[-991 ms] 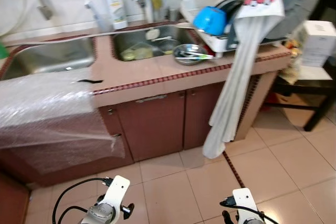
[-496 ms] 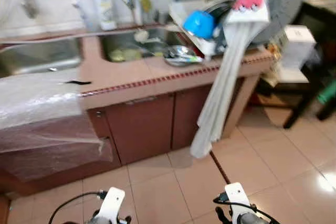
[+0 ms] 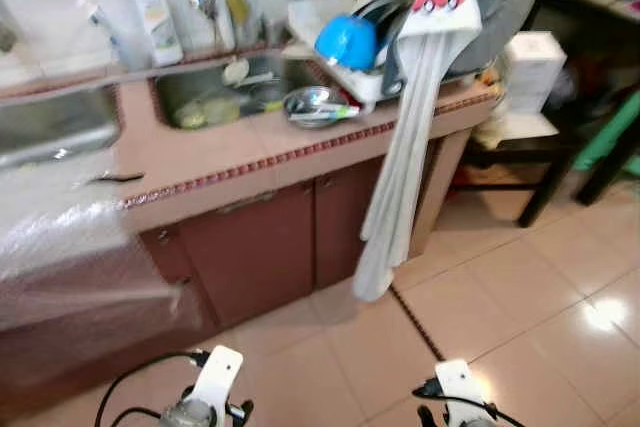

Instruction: Kitchen organization

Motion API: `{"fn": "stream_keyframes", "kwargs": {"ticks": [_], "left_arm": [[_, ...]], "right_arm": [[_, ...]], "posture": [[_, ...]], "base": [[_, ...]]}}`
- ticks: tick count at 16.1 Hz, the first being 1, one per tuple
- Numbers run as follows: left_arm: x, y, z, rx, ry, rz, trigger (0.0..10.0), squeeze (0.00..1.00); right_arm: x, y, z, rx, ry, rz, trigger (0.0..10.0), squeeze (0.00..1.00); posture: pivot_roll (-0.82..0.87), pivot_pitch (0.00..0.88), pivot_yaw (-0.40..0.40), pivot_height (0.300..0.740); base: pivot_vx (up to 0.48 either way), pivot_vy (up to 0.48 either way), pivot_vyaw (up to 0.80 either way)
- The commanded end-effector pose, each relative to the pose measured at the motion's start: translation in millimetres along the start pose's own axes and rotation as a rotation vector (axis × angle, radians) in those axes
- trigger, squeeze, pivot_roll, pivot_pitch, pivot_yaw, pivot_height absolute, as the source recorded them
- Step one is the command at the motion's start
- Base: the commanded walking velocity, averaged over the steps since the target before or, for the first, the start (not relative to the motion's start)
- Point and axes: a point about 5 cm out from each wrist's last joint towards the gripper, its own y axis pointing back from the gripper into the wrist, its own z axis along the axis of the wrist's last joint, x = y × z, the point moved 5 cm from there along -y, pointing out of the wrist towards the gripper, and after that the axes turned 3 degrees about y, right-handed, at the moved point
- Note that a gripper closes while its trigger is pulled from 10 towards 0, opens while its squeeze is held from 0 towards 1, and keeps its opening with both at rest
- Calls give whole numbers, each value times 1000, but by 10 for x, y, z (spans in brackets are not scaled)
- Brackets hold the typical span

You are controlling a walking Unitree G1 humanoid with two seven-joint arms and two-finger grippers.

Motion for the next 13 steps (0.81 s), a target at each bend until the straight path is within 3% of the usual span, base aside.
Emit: {"fn": "stream_keyframes", "kwargs": {"ticks": [1,8,13], "left_arm": [[5,1,-13,12,-23,-3,10000,0],[-19,2,-45,29,-66,-19,10000,0],[-14,4,-43,26,-79,-25,10000,0]], "right_arm": [[-1,4,-31,8,-13,-2,10000,0],[58,13,-95,18,-32,1,10000,0],[85,14,-104,20,-38,7,10000,0]], "posture": [[-88,0,82,740],[-96,0,106,740],[-92,0,116,740]], "base": [[0,0,-744],[0,0,-659],[0,0,0]]}}
